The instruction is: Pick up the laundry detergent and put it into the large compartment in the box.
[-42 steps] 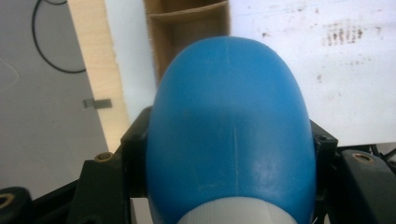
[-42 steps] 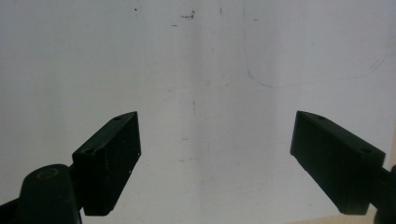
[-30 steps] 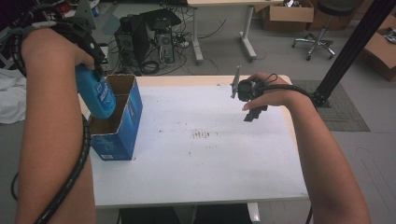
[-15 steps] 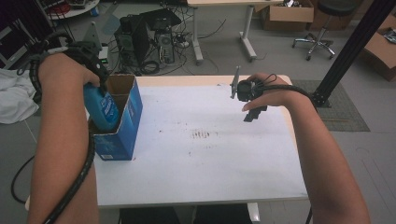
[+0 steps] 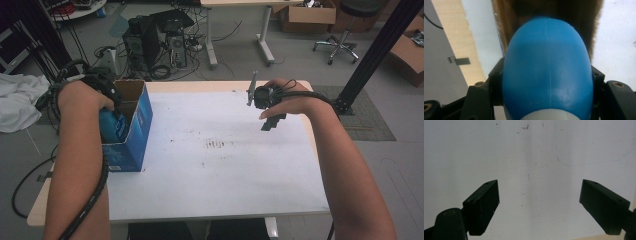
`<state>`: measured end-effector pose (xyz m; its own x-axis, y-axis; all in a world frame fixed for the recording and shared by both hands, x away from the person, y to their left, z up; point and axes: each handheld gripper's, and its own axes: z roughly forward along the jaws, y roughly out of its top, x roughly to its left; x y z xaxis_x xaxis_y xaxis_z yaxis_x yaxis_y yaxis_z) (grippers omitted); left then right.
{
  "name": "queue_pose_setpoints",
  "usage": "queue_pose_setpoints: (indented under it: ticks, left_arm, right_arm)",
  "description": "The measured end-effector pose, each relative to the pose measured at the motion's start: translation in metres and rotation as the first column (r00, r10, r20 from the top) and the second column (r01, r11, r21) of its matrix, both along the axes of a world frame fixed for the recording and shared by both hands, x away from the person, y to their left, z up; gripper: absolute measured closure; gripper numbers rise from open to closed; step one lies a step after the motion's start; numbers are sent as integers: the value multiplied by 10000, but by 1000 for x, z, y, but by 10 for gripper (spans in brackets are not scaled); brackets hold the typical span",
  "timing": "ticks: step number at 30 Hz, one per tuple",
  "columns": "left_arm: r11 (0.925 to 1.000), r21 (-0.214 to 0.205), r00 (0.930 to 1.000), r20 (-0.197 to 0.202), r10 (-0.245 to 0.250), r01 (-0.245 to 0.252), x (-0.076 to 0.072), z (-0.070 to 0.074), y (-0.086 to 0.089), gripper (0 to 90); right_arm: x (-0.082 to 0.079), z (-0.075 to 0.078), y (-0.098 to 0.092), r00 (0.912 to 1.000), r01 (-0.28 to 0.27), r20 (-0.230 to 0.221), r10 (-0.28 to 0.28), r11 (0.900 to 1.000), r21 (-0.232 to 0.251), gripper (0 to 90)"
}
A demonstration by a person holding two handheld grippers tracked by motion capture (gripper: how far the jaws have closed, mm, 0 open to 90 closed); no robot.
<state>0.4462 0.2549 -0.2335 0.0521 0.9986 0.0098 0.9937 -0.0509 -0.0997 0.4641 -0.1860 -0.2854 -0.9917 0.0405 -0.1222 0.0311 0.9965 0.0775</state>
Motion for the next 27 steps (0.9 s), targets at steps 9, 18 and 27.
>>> queue_pose_setpoints:
  ticks: [9,18,27]
  left_arm:
    - [9999,-32,9998,-145,-97,97,3,-32,-1,386]
    - [9998,-100,9996,-220,-173,171,6,-54,-4,386]
    - [9998,-15,9997,-129,-195,195,6,-57,-7,386]
  right_arm:
    - [1,-2,1,10000,31,-26,-31,10000,-43,163]
    - [2,-4,1,10000,35,-63,-36,10000,-48,163]
    - [3,-7,0,9999,63,-94,-63,10000,-36,163]
